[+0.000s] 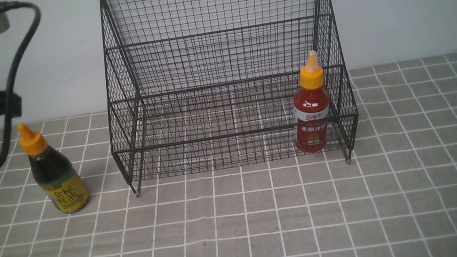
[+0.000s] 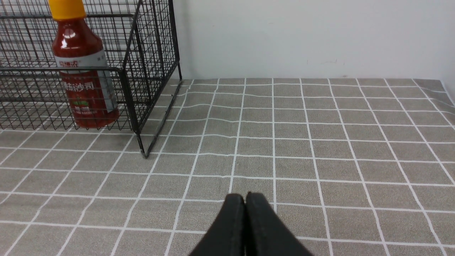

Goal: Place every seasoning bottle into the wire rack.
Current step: Use the left arm to grab the condiment bottle closest to it

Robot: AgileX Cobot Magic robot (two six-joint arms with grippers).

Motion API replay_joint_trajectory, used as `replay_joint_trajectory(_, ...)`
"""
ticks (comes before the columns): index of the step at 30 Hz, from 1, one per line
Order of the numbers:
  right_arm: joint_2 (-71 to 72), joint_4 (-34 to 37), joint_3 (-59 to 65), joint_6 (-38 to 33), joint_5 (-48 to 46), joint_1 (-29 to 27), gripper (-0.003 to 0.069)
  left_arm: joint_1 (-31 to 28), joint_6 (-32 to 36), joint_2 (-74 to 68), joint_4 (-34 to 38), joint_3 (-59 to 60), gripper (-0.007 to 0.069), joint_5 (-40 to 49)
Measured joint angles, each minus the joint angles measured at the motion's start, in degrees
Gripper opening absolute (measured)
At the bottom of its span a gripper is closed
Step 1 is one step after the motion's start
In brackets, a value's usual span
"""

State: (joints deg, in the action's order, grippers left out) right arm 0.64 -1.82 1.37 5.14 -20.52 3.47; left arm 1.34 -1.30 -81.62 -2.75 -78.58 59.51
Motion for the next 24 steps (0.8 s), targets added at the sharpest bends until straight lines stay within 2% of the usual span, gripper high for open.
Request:
replay_joint_trajectory(3,0.0,0.0,0.0,0.0,0.0,0.0,-0.0012,0.0,0.92,-1.94,-0.48,-0.89,0.0023,-2.89)
replay_joint_trajectory(6,0.0,0.0,0.0,0.0,0.0,0.0,-0.0012,0.0,1.3,-4.11,-1.92,-1.02,0.0097,-7.5)
replay_joint_trajectory(8,0.0,0.0,0.0,0.0,0.0,0.0,-0.0012,0.0,1.3,-5.88,-3.28,-1.02,0.0176,-9.65)
replay_joint_trajectory(9,0.0,0.0,0.0,0.0,0.0,0.0,-0.0012,0.0,1.3,-6.21,-3.43,-1.02,0.0184,-10.02)
replay_joint_trajectory(11,0.0,0.0,0.0,0.0,0.0,0.0,-0.0012,0.0,1.3,-8.65,-5.45,-1.02,0.0309,-11.52)
replay_joint_trajectory(12,0.0,0.0,0.0,0.0,0.0,0.0,-0.0012,0.0,1.3,-9.04,-5.59,-1.02,0.0318,-11.71)
replay_joint_trajectory(13,0.0,0.0,0.0,0.0,0.0,0.0,-0.0012,0.0,0.98,-10.91,-6.89,-1.02,0.0398,-12.31)
replay_joint_trajectory(14,0.0,0.0,0.0,0.0,0.0,0.0,-0.0012,0.0,0.31,-12.13,-7.2,-1.02,0.0444,-12.58)
replay_joint_trajectory(19,0.0,0.0,0.0,0.0,0.0,0.0,-0.0012,0.0,-0.8,-15.78,-7.52,-1.02,0.0538,-14.0)
replay_joint_trajectory(24,0.0,0.0,0.0,0.0,0.0,0.0,-0.0012,0.0,-1.87,-19.42,-7.56,-1.02,0.0544,-15.73)
